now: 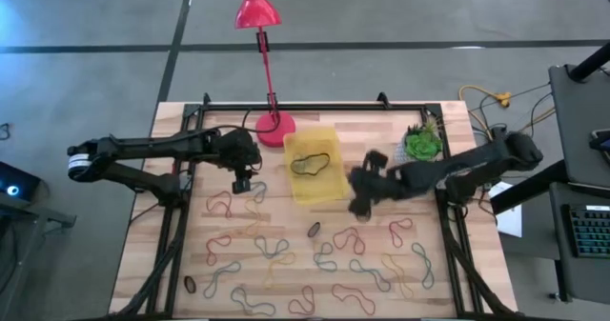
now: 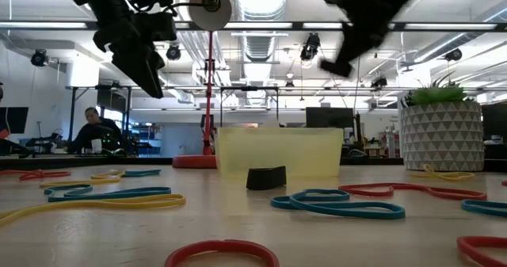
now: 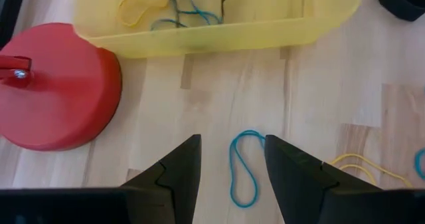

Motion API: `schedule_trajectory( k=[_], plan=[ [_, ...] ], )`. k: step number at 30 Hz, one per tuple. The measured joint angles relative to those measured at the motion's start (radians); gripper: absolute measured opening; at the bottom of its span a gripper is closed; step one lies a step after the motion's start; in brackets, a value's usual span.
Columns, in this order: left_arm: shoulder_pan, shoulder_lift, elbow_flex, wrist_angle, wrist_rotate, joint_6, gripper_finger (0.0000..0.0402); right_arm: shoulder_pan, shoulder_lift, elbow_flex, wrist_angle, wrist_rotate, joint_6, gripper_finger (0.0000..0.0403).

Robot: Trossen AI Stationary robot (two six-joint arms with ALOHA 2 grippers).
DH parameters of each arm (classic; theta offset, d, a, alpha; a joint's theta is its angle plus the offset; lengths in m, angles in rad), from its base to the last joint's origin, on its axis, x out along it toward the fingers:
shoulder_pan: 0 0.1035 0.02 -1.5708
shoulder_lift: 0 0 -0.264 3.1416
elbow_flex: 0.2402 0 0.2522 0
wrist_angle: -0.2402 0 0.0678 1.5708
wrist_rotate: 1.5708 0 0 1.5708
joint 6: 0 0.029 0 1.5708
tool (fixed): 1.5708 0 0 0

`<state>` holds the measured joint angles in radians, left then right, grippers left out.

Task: Pick and place rubber bands into bin
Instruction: Put the black rubber band into the yellow bin

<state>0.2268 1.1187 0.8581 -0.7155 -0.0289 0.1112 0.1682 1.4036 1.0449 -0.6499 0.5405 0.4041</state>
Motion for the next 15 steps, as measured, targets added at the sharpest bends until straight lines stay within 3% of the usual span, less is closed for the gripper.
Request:
schedule_trajectory(
  k=[4,6,11,15],
  plan=[
    [0.000,0.000,0.000,0.001,-0.007,0.000,0.0151,-0.147,0.020,0.087,0.088,0.014,-0.075,0.0011],
    [0.000,0.000,0.000,0.001,-0.007,0.000,0.0151,-0.234,0.058,0.113,0.201,-0.028,-0.088,0.0011],
    [0.000,0.000,0.000,-0.001,-0.017,-0.001,0.0151,-0.436,0.252,0.194,0.315,-0.502,0.020,0.0025],
    [0.000,0.000,0.000,-0.010,-0.039,-0.001,0.0151,-0.456,0.401,0.299,0.203,-0.642,-0.012,0.0074]
  ],
)
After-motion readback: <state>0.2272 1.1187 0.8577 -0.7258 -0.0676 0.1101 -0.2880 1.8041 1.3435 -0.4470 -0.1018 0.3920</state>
